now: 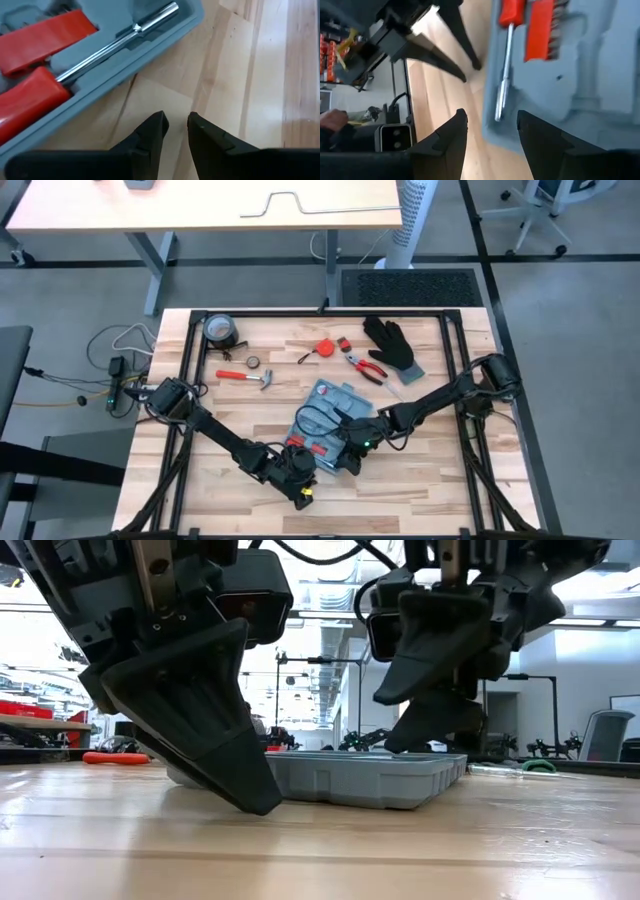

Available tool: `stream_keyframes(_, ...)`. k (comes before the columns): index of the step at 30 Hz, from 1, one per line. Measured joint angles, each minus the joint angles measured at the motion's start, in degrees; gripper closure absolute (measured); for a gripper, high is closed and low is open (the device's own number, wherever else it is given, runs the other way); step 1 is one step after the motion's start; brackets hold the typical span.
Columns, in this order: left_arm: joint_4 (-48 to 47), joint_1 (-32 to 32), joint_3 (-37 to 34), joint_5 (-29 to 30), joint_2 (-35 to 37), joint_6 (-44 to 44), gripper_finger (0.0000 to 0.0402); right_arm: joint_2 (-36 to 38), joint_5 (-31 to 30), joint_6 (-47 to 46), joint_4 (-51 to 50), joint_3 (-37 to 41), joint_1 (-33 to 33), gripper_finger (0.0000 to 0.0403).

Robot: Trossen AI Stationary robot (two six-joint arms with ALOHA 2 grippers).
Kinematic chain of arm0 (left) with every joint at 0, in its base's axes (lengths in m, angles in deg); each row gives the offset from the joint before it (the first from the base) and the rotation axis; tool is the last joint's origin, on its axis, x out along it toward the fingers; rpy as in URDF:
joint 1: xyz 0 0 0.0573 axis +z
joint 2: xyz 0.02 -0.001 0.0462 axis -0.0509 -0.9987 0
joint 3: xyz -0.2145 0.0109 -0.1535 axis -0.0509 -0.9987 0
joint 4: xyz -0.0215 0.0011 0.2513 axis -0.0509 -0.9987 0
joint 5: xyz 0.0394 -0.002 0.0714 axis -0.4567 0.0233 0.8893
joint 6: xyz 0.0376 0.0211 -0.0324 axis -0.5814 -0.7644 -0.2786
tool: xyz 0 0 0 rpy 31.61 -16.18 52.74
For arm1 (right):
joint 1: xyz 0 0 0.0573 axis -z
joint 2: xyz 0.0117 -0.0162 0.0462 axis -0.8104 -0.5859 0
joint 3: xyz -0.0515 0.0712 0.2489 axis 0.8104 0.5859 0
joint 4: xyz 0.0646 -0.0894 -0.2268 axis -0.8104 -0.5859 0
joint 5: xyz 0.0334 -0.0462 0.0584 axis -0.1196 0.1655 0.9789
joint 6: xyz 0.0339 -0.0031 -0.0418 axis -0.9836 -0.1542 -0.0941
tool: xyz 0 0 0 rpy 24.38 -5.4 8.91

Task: Prefit tool cases
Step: Remove the orange nut driver from the gray toolbox

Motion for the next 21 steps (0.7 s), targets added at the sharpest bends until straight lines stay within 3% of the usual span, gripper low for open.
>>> stream_keyframes(21,-0.8,3.1,-0.2,0.4,-0.1,-5.2,0.0316,-3.4,0.7,-1.6,2.5,-0.3,0.8,0.0221)
